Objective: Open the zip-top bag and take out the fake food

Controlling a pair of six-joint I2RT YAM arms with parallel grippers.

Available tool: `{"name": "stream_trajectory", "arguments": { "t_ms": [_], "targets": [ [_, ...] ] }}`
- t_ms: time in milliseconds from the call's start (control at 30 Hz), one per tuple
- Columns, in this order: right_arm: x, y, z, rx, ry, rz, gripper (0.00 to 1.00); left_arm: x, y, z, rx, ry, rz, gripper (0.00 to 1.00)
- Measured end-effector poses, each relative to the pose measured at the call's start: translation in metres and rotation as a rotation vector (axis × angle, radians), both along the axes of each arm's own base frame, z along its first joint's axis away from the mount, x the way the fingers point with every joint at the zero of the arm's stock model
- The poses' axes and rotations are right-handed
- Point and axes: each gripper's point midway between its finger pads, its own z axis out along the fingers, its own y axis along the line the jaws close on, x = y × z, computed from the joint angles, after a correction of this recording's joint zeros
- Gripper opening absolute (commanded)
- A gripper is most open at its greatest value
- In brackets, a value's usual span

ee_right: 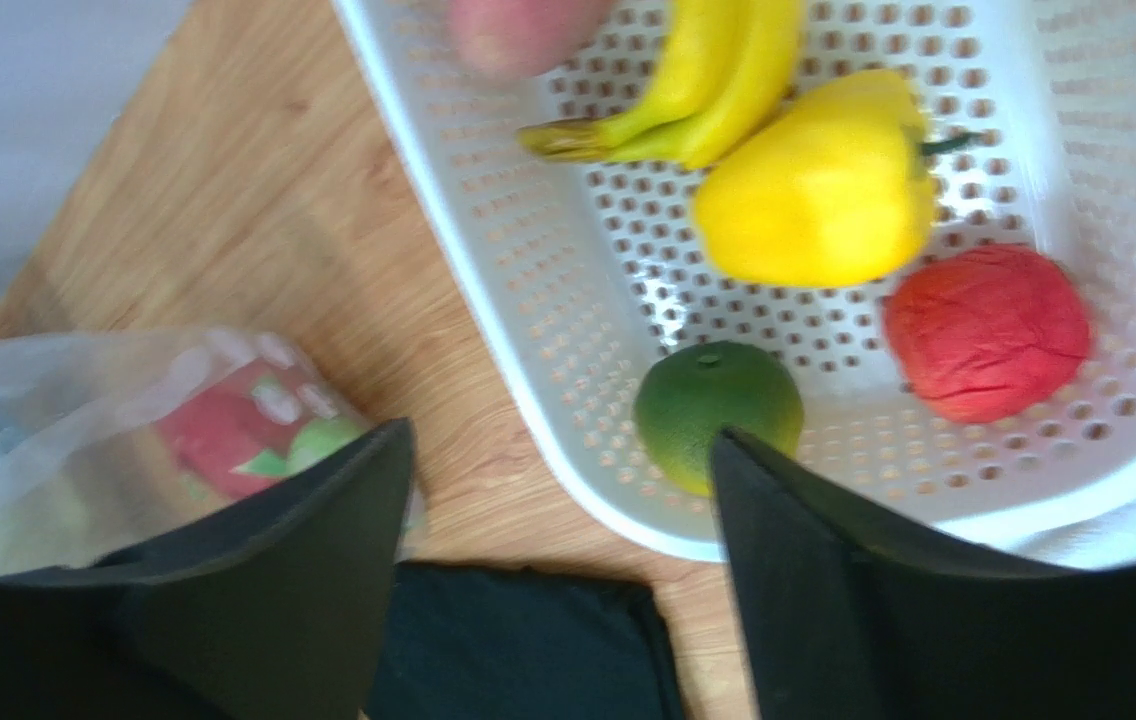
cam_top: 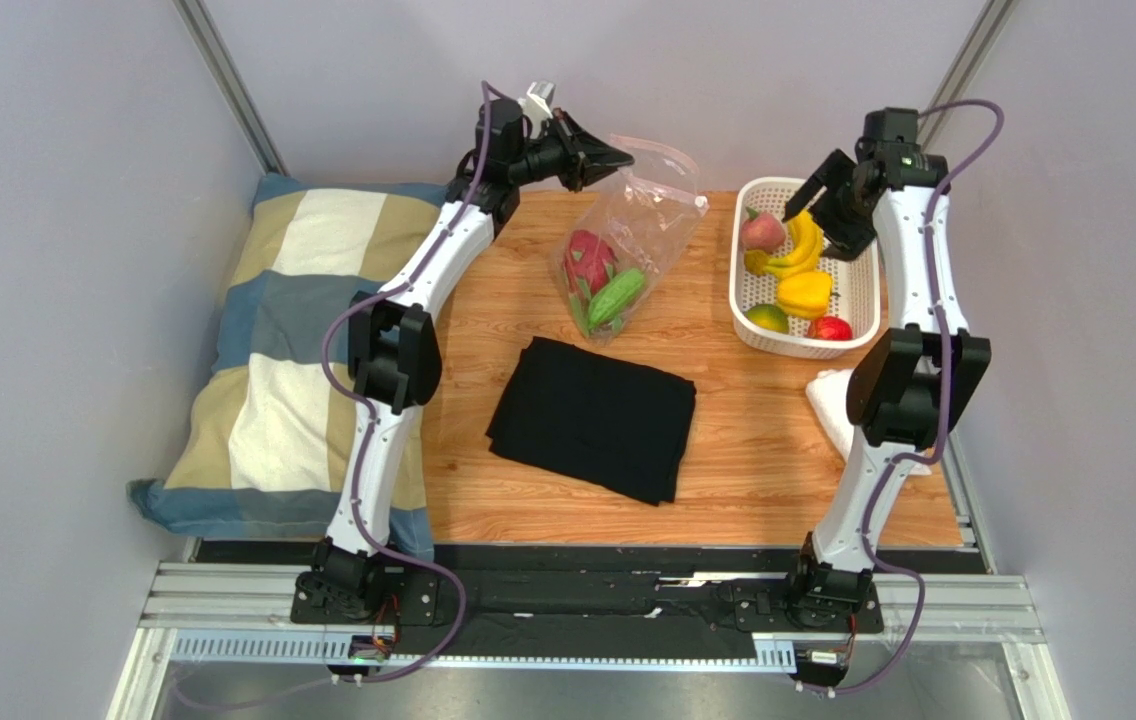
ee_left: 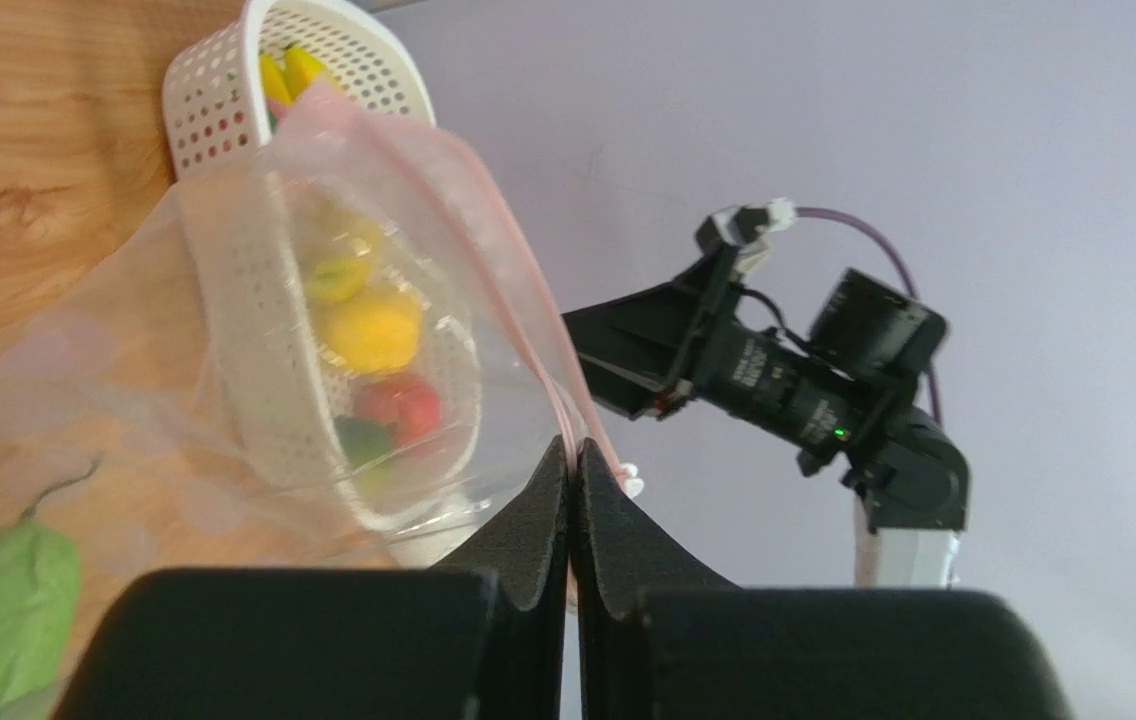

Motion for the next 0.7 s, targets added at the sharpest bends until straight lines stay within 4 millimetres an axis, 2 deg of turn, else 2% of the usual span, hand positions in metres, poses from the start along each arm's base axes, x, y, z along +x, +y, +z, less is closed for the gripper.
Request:
{"name": "stream_trajectory", "arguments": {
  "t_ms": [133,167,233,267,367,433,500,567,700],
  "targets": [
    [0.011,0.051,0.031,0.048,-0.084,0.086,0.35,-0.004,-0.005,-0.021,0.019,0.045,-0.015,0.00],
    [0.015,0.069,0.044,0.071,-0.119,0.110,0.27,-0.005,-0.006,-0.024,0.023,0.050,-0.021,0.00],
    [0.021,0.098,0.068,0.110,-0.190,0.155,0.20,-0.009,-0.010,-0.026,0.029,0.050,-0.033,0.00],
    [0.025,0.114,0.083,0.138,-0.236,0.179,0.12,-0.011,-0.013,-0.026,0.031,0.046,-0.042,0.00],
    [0.030,0.151,0.114,0.212,-0.332,0.244,0.00,-0.020,-0.020,-0.024,0.039,0.035,-0.064,0.00],
    [0.032,0.166,0.124,0.254,-0.360,0.269,0.00,-0.026,-0.025,-0.022,0.049,0.028,-0.079,0.00],
    [0.039,0.177,0.128,0.282,-0.377,0.286,0.00,-0.033,-0.029,-0.021,0.058,0.025,-0.093,0.00],
    [0.043,0.187,0.123,0.299,-0.369,0.297,0.00,-0.038,-0.032,-0.021,0.071,0.016,-0.105,0.00],
    [0.047,0.203,0.093,0.305,-0.297,0.301,0.00,-0.048,-0.036,-0.023,0.096,0.013,-0.123,0.00]
  ]
}}
